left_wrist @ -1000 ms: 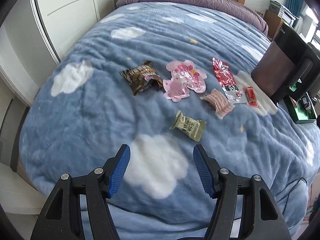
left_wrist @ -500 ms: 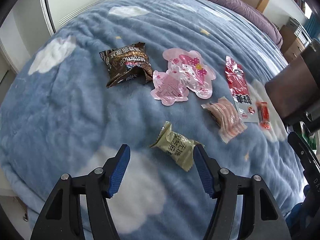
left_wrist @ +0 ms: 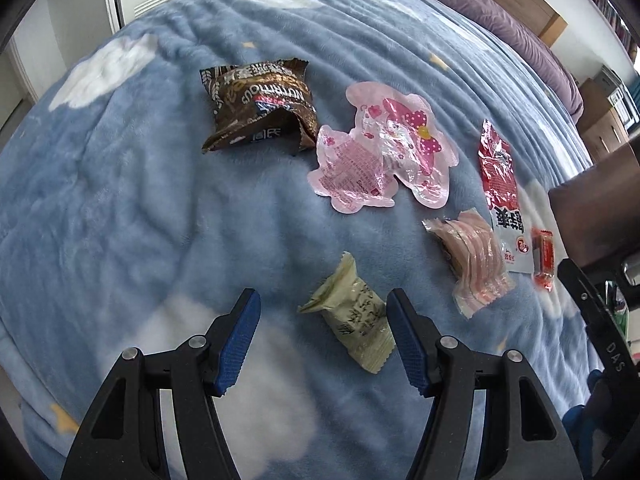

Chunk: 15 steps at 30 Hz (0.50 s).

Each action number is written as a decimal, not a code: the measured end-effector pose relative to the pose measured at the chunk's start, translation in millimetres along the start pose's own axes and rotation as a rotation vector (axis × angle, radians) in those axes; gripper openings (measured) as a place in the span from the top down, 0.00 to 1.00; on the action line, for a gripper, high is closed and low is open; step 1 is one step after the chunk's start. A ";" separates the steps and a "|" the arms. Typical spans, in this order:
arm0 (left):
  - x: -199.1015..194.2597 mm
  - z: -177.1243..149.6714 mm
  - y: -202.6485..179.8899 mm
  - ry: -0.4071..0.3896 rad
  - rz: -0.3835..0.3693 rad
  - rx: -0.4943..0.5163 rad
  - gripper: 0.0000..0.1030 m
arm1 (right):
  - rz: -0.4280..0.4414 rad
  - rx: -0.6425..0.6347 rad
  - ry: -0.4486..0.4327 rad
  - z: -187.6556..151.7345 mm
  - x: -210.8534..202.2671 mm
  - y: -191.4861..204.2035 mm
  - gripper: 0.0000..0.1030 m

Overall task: Organize snacks
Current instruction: 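Grasp the olive-green candy with left tool while right tool grasps red candy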

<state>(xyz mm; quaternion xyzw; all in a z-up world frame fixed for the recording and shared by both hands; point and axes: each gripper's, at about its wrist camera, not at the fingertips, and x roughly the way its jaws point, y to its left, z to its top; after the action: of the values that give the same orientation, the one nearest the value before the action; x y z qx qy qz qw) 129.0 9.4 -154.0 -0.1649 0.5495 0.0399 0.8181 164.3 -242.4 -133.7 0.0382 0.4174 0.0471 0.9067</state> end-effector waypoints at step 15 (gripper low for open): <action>15.3 -3.7 1.9 0.017 -0.022 -0.096 0.43 | 0.020 0.010 0.059 -2.8 35.7 -9.9 0.10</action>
<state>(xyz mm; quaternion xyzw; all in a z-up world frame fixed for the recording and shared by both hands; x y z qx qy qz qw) 131.3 8.2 -169.6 -0.2104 0.5522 0.0561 0.8048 185.8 -248.0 -163.5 0.0454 0.4437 0.0552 0.8933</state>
